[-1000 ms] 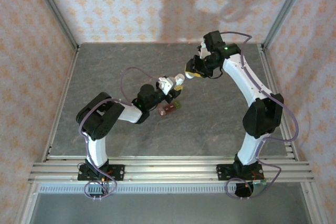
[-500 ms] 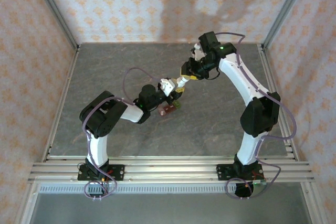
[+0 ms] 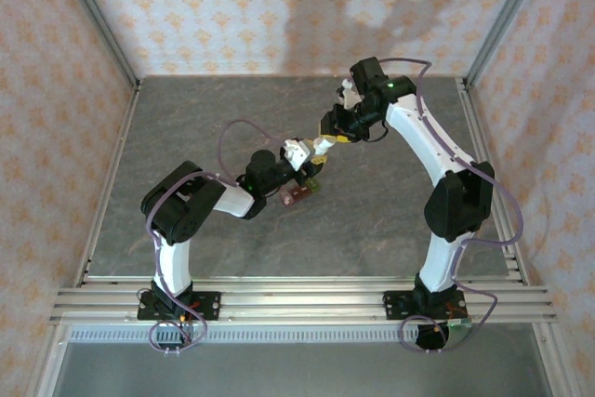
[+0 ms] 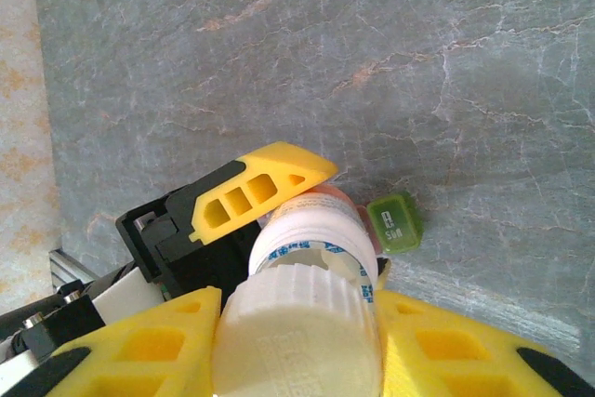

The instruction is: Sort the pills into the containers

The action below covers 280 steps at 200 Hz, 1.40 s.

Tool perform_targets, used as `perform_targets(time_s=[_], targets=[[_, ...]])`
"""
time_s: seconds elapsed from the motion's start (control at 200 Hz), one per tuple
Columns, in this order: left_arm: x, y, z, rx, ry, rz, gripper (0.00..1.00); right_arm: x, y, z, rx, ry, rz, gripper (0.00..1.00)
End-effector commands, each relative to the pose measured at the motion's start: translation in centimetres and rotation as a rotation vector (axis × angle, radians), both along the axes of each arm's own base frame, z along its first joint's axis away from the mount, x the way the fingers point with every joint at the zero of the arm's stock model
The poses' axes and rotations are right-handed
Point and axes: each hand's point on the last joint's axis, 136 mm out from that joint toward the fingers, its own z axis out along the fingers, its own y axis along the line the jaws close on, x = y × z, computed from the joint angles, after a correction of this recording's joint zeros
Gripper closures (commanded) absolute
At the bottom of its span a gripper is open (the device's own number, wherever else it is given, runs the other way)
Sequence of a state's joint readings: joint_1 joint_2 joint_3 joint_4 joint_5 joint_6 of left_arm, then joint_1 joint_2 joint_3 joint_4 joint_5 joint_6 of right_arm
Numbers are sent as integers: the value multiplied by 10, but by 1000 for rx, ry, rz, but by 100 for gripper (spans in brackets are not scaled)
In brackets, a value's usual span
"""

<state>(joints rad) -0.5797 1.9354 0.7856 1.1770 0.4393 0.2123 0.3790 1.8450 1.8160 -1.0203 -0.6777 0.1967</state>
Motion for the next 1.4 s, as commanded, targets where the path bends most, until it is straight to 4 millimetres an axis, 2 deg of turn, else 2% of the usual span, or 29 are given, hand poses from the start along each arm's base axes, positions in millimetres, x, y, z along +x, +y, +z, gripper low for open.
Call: perform_targets(time_s=[0.0,0.045,0.055,0.075,0.21,0.546,1.021,1.231,1.396], targets=[[2,1,25,-23,-87,-11,100,-3,-5,-17,-45,32,8,62],[2,1,24,-21,-85,-13,100,-2,-6,-18,-47,35,7,62],[0,2,35,-31,-104,-12,100,-2,-6,-19,-47,35,7,62],[0,3,38,-35,-111,-13,100,-3,-6,-19,-47,35,8,62],[-3,2,43,-40,-117,-23,100,-2,-6,-24,-49,48,7,62],[-6,-1,47,-43,-120,-48,100,0,-3,-30,-44,68,21,62],[-13,-3,44,-41,-113,-64,100,9,7,-26,3,64,11,63],[-14,-4,43,-10,-118,-76,100,6,-1,-35,-53,78,21,63],[-9,-5,52,-56,-123,-57,100,4,2,-42,-30,116,-24,62]])
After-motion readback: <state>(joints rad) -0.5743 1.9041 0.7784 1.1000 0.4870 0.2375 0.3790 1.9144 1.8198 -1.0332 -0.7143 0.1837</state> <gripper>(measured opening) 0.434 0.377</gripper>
